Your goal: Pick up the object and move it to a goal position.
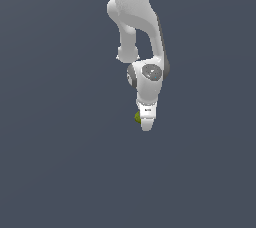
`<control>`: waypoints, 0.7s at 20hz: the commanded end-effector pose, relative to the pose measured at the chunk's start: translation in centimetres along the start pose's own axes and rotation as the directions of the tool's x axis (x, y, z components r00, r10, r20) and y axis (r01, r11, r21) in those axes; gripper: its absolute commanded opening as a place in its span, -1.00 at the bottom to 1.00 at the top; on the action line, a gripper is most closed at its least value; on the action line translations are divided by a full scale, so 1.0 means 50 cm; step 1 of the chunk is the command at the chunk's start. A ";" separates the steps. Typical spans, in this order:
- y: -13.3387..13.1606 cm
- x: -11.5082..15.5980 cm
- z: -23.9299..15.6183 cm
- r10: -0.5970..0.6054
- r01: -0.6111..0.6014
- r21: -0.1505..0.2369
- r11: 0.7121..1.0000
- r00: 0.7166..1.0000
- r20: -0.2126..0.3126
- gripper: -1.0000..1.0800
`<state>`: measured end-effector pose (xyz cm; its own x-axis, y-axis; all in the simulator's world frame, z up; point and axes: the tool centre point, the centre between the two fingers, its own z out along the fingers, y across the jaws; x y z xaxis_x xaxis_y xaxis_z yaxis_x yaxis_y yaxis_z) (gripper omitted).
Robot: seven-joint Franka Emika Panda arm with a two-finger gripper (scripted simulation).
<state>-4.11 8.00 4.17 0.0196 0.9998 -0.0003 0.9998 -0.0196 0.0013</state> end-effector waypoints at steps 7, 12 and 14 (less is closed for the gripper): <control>0.001 0.000 -0.001 0.000 0.000 -0.001 1.000 1.000 0.000 -1.00; 0.012 -0.004 -0.017 0.000 0.000 0.000 1.000 1.000 0.000 -1.00; 0.021 -0.007 -0.030 0.000 0.000 0.000 1.000 1.000 0.000 -1.00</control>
<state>-3.47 7.74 5.08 0.0188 0.9998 -0.0001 0.9998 -0.0188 -0.0012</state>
